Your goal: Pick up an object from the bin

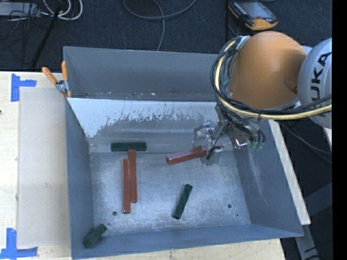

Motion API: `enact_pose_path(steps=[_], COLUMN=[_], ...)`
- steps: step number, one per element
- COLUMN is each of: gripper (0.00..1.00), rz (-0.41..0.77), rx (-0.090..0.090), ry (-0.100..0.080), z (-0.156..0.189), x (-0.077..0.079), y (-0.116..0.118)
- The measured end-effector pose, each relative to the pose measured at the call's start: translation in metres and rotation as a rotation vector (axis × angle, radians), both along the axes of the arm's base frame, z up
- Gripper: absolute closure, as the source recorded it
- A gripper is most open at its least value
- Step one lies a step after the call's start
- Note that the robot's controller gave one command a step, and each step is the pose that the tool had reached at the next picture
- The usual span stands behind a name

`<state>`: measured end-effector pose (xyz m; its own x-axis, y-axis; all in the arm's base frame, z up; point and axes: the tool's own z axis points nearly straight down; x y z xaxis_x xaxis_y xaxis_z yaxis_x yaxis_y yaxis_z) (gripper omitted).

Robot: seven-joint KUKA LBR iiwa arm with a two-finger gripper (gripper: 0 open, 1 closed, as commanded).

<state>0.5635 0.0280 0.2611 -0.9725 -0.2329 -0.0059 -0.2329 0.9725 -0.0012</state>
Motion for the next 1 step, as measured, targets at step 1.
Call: enact_pose_path(steps=[1], gripper=[1.00], rz=[0.023], rx=[0.001], ry=[0.002], z=[-0.0127], x=[0.0477], y=[0.0166])
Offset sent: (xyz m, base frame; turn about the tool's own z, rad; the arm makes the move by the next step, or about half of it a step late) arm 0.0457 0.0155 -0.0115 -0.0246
